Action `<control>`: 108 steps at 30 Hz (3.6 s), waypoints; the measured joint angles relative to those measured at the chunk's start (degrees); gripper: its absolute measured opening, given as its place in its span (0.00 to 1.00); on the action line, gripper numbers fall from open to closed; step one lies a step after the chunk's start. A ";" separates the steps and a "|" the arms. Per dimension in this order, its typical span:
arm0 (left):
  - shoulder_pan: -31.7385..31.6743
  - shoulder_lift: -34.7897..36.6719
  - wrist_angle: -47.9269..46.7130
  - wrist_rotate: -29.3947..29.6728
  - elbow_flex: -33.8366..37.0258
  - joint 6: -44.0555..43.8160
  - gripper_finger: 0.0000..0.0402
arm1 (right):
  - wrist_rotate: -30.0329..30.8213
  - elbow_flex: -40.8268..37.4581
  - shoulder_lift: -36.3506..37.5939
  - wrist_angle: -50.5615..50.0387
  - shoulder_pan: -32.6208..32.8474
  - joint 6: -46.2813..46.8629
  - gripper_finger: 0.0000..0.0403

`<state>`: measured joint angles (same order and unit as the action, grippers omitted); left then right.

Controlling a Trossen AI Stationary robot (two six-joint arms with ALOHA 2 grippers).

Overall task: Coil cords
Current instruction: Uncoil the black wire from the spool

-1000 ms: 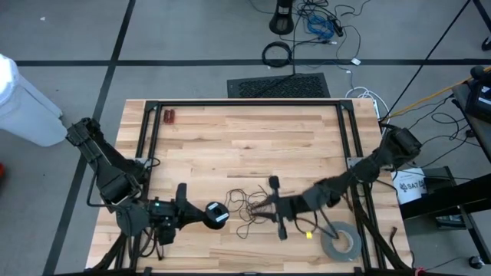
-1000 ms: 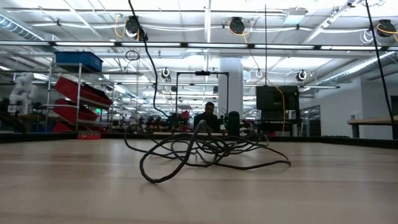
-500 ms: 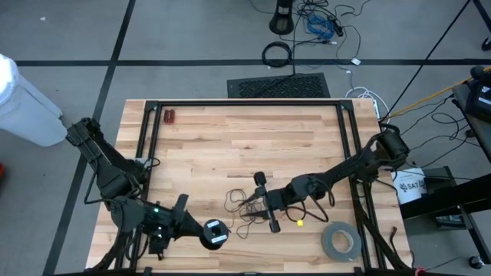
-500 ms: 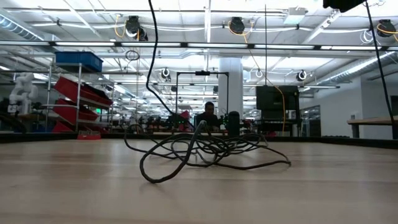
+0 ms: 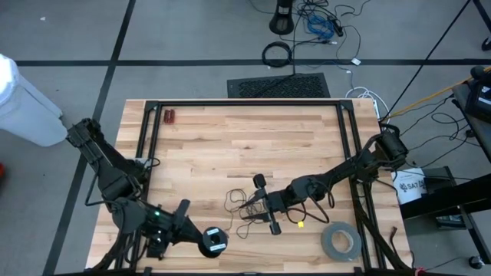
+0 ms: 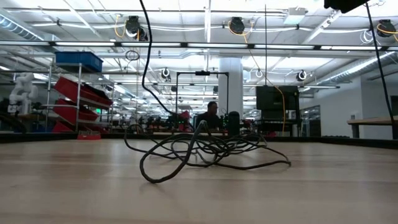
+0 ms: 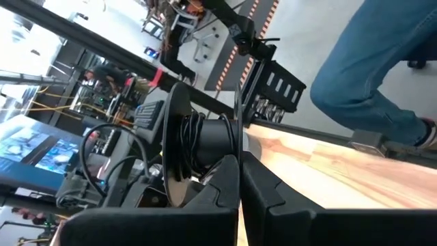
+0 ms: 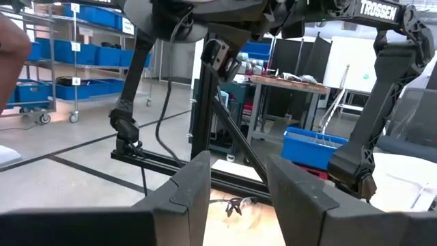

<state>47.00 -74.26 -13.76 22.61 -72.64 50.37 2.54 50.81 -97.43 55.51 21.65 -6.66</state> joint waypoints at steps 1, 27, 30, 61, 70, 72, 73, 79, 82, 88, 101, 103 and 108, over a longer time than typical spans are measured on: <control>0.00 -0.02 -0.06 -0.03 0.00 -0.03 0.00 | -0.42 0.00 0.00 0.00 0.00 -0.04 0.33; -5.05 -0.02 -0.26 0.13 0.02 -0.59 0.00 | -8.52 12.53 -5.25 -6.37 -0.88 0.02 0.46; -4.97 -0.02 -0.25 0.13 0.02 -1.38 0.00 | -8.48 12.84 -5.97 -6.92 -0.92 0.02 0.45; -4.83 -0.02 -2.27 0.40 0.04 -5.08 0.00 | -0.13 12.85 6.87 -30.00 1.31 -2.70 0.00; -4.83 -0.02 -1.62 3.48 0.04 -5.58 0.00 | 3.60 12.85 8.61 -34.26 1.34 -3.42 0.00; -4.81 -0.02 -1.66 5.54 0.04 -7.64 0.00 | 3.74 12.85 8.61 -34.56 1.33 -3.24 0.00; -4.81 -0.02 -1.66 6.49 0.04 -8.08 0.00 | 3.77 12.85 8.61 -34.69 1.39 -3.09 0.00; -4.81 -0.02 -3.79 9.85 0.04 -11.05 0.00 | 3.79 12.85 8.96 -36.95 2.18 -2.10 0.00; -4.53 -0.02 -3.95 11.33 0.04 -11.06 0.00 | 4.02 12.85 10.08 -38.66 2.72 -1.85 0.00; -4.43 -0.02 -6.29 13.44 0.04 -12.24 0.00 | 6.32 12.87 13.71 -43.76 4.99 -0.87 0.00; -4.08 0.09 -6.54 13.57 0.04 -12.53 0.00 | 11.30 12.79 18.09 -46.68 10.09 -2.58 0.00; -4.09 0.09 -6.51 13.59 0.04 -12.55 0.00 | 11.48 12.79 18.50 -46.67 10.37 -2.83 0.00; -4.11 0.07 -6.53 13.69 0.04 -12.59 0.00 | 14.24 12.79 20.32 -46.79 11.88 -4.45 0.00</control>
<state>42.89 -74.19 -20.29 36.29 -72.60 37.78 16.78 63.59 -77.11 8.72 33.53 -11.11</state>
